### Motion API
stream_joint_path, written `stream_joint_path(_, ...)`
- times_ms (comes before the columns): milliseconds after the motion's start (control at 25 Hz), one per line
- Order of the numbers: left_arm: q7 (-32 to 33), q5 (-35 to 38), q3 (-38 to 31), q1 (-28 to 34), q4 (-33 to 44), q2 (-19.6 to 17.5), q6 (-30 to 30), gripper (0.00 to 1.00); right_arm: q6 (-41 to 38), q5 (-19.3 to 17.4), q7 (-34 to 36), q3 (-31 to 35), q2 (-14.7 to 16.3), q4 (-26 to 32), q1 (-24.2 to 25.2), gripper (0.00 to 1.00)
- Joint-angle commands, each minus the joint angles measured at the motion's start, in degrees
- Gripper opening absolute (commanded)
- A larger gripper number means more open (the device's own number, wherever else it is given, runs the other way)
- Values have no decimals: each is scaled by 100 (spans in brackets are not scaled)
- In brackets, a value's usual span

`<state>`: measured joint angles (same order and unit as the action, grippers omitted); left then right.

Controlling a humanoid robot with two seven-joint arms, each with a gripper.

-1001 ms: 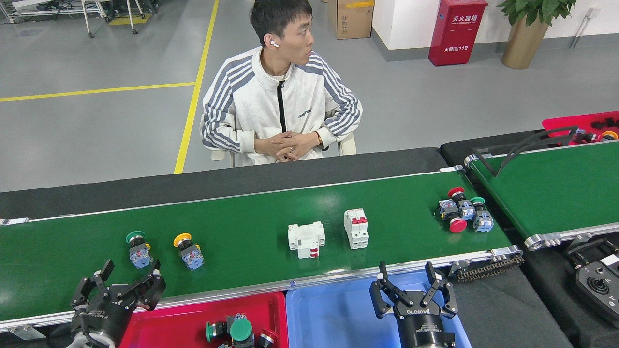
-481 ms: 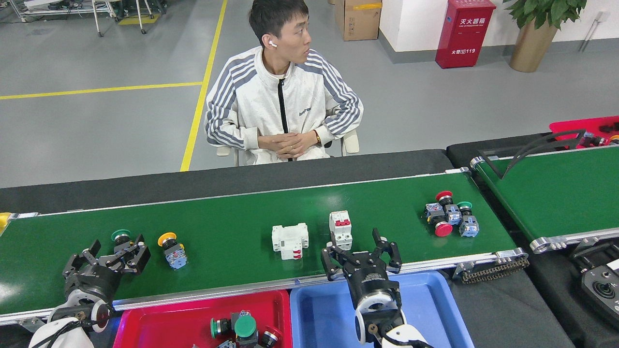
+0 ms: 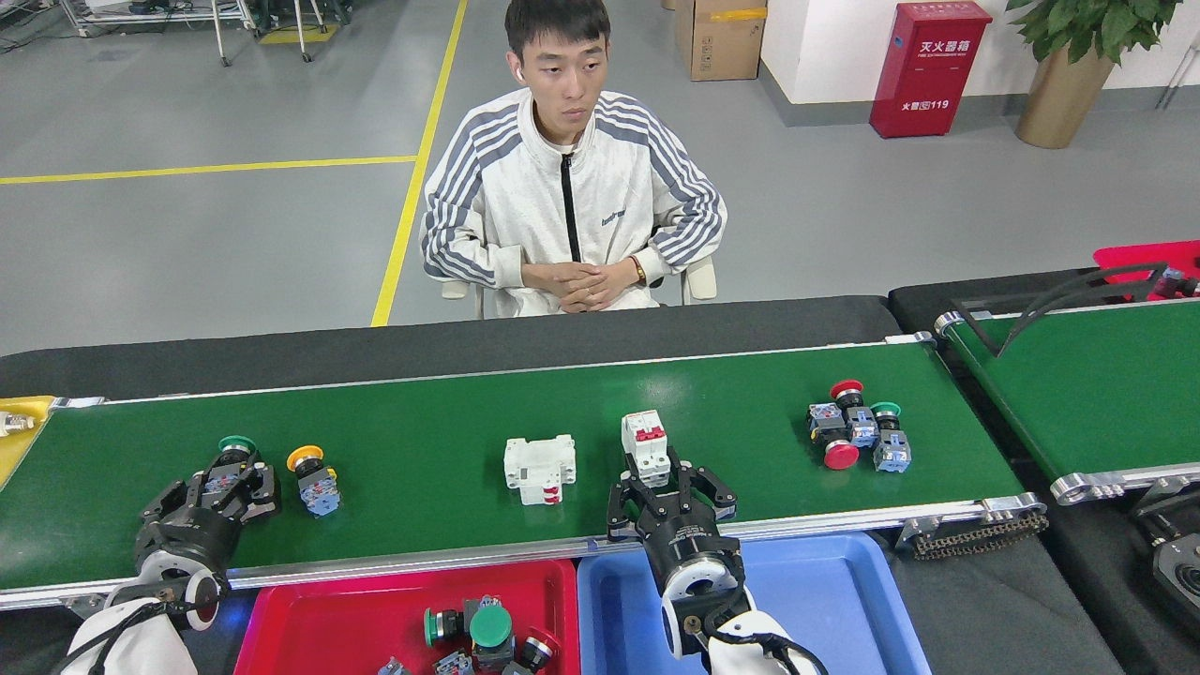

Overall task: Pick switch part from conveyor to tray
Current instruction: 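Grasp the white breaker module on the belt with the right gripper, then place the white breaker module into the blue tray with the right gripper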

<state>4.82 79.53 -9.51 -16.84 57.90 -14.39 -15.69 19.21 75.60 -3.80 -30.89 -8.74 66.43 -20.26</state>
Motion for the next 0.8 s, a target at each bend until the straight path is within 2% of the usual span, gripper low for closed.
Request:
stream_joint_path(0, -51, -95, -156, 409, 730, -21, -864, 9, -66, -2, 81, 12, 223, 589, 92, 2)
stream_joint_path(80, -51, -87, -446, 1121, 1637, 6, -1718, 9, -410, -2, 99, 30, 892, 1487, 576, 3)
stream_joint_path(120, -51, -87, -657, 1657, 2242, 41, -2349, 10, -874, -11, 142, 91, 1374, 2066, 953, 4)
stream_joint_path(200, -51, -87, -903, 2352, 2911, 199, -2931, 12, -1587, -186, 485, 382, 2008, 2656, 1578, 8)
stream_joint_path(240, -51, -87, -1018, 2633, 3175, 322, -2931, 17, -1965, -353, 740, 645, 2298, 2841, 1964, 8)
stream_joint_path(280, -33, -87, -1079, 2861, 3385, 445, -2931, 32, -2334, -467, 916, 865, 2500, 2928, 2245, 9)
stream_joint_path(320, 2, -87, -1114, 3037, 3570, 568, -2931, 59, -2659, -529, 1039, 1067, 2614, 2955, 2465, 12)
stream_joint_path(361, 2, -60, -1150, 3160, 3693, 683, -2931, 88, -2879, -547, 1083, 1252, 2632, 2955, 2632, 17)
stream_joint_path(401, -7, -60, -1185, 3266, 3799, 814, -2931, 100, -3090, -555, 1101, 1480, 2632, 2928, 2843, 27)
stream_joint_path(441, -7, -60, -1211, 3301, 3860, 920, -2931, 100, -3169, -555, 1101, 1664, 2615, 2920, 3063, 54)
stream_joint_path(481, -7, -60, -1229, 3319, 3887, 955, -2931, 100, -3169, -555, 1101, 1744, 2597, 2920, 3204, 90)
stream_joint_path(521, -7, -60, -1229, 3327, 3895, 981, -2931, 100, -3178, -555, 1101, 1797, 2536, 2920, 3335, 100)
stream_joint_path(641, -16, -52, -1229, 3319, 3887, 1008, -2931, 100, -3046, -643, 1092, 1902, 2298, 2920, 3362, 100)
stream_joint_path(681, -24, -52, -1229, 3292, 3895, 1034, -2201, 100, -2826, -687, 1092, 2078, 2034, 2920, 3353, 100)
stream_joint_path(761, -42, -43, -1246, 3231, 3922, 1078, -276, 100, -2088, -643, 995, 2219, 1437, 2955, 3274, 100)
